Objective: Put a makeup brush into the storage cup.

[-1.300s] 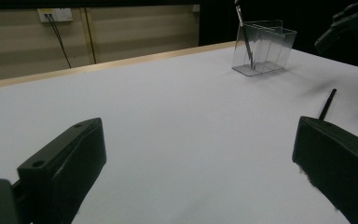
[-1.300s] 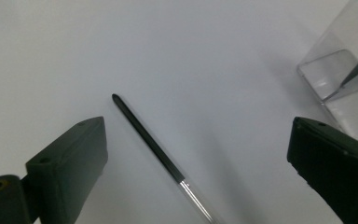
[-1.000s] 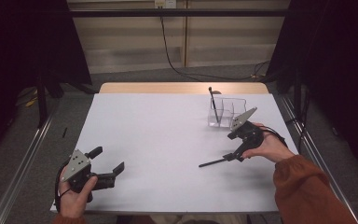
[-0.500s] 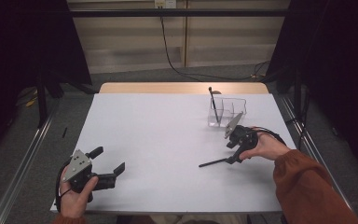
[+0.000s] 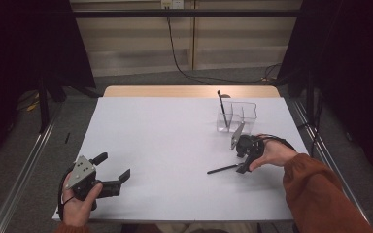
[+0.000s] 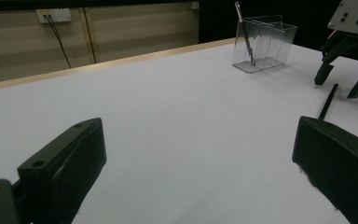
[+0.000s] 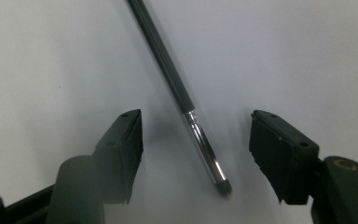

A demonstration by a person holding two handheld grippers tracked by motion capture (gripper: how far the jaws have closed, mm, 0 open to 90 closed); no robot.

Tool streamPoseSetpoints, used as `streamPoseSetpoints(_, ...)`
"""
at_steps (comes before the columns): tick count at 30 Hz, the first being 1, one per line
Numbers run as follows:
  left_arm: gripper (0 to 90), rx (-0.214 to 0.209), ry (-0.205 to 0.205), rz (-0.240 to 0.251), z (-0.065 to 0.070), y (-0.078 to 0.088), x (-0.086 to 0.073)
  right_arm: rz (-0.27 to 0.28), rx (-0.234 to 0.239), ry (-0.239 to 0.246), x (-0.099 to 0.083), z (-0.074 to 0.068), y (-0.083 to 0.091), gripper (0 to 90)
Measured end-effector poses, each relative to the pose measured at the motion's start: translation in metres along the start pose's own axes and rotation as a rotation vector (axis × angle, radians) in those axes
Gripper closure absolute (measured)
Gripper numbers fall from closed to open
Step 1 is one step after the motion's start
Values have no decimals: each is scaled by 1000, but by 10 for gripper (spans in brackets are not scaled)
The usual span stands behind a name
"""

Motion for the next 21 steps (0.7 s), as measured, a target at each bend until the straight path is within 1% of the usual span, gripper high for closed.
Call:
streamPoseSetpoints(1, 28, 0, 0, 0, 0, 0, 0, -13, -6, -17, -1, -1, -1, 311)
streamPoseSetpoints(3, 28, 0, 0, -1, 0, 0, 0, -26, -8, 10, 0, -1, -5, 301)
streamPoseSetpoints(4, 28, 1, -2, -1, -1, 0, 0, -27, -8, 17, 0, -1, -4, 309)
streamPoseSetpoints(6, 28, 2, 0, -1, -1, 0, 0, -38, -4, 8, -1, -3, -4, 335)
streamPoseSetpoints(8, 28, 0, 0, -1, 0, 0, 0, -46, -2, 21, 0, -3, -4, 354)
streamPoseSetpoints(9, 28, 0, -2, -2, 0, 0, 0, -53, -2, 11, 0, -4, -4, 368)
streamPoseSetpoints(10, 28, 0, -1, -2, 0, 0, 0, -55, 1, 27, 0, -3, -3, 393)
streamPoseSetpoints(13, 28, 0, -1, -2, 0, 0, -1, -57, 2, 26, 0, -1, -2, 489)
streamPoseSetpoints(15, 28, 1, -2, -4, 0, 0, -1, -53, -1, 20, 1, 0, -2, 524)
streamPoseSetpoints(16, 28, 1, -4, -5, 0, 0, -1, -64, 0, 35, 0, 0, -1, 538)
streamPoseSetpoints(19, 28, 0, -4, -3, 0, 0, -1, -78, 2, 45, 1, -2, -1, 619)
streamPoseSetpoints(20, 28, 0, -5, -4, 0, 0, -1, -85, 7, 41, 1, -3, 0, 647)
streamPoseSetpoints(21, 28, 1, -5, -3, 0, 0, -1, -83, 10, 52, 1, -3, -1, 665)
Point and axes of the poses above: each handheld gripper's, and its own axes: y roughly backward along the jaws, x roughly out of its top, z roughly to its right, the point moved 10 cm from there along -y, roughly forward along the jaws, and after that the axes turned 2 degrees about x, right-handed, at the moved point
